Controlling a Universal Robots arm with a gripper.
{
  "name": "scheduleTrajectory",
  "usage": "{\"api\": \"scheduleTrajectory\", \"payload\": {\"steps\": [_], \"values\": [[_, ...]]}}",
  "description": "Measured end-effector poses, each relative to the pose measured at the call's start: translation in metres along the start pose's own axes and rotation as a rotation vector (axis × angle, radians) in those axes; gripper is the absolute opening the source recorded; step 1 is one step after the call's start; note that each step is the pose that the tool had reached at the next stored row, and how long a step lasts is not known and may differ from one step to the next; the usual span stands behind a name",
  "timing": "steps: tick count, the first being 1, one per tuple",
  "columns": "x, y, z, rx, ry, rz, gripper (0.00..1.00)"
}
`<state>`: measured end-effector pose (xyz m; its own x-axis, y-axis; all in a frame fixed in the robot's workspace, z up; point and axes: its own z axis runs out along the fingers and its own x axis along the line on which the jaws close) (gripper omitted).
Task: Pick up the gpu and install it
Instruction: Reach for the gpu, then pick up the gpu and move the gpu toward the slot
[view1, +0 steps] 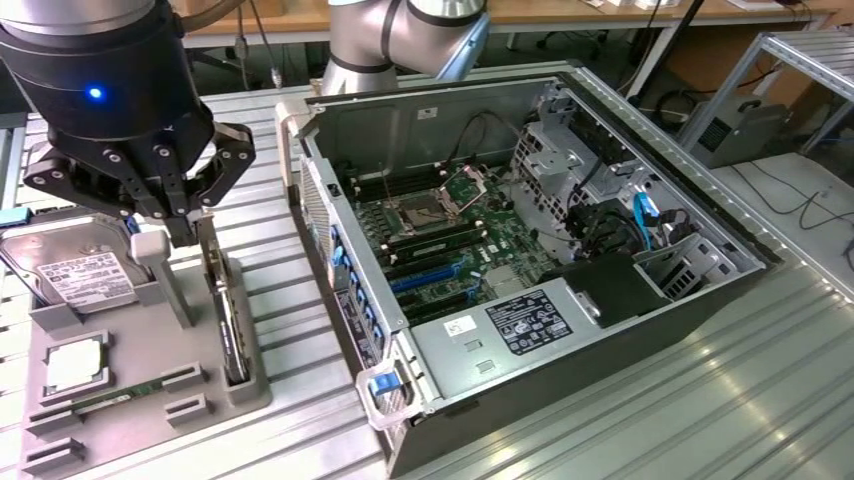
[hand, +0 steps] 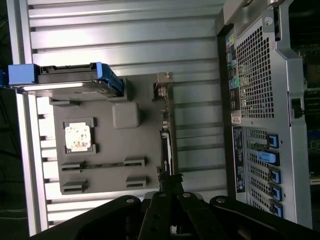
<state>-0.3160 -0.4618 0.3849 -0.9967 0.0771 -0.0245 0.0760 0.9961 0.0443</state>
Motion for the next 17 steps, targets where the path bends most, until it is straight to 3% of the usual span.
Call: {"api": "scheduleTrajectory", "payload": {"steps": [17], "values": [[-0.0003, -0.0049, 0.0022, 0.0009, -0.0001, 0.0, 0.11]]}}
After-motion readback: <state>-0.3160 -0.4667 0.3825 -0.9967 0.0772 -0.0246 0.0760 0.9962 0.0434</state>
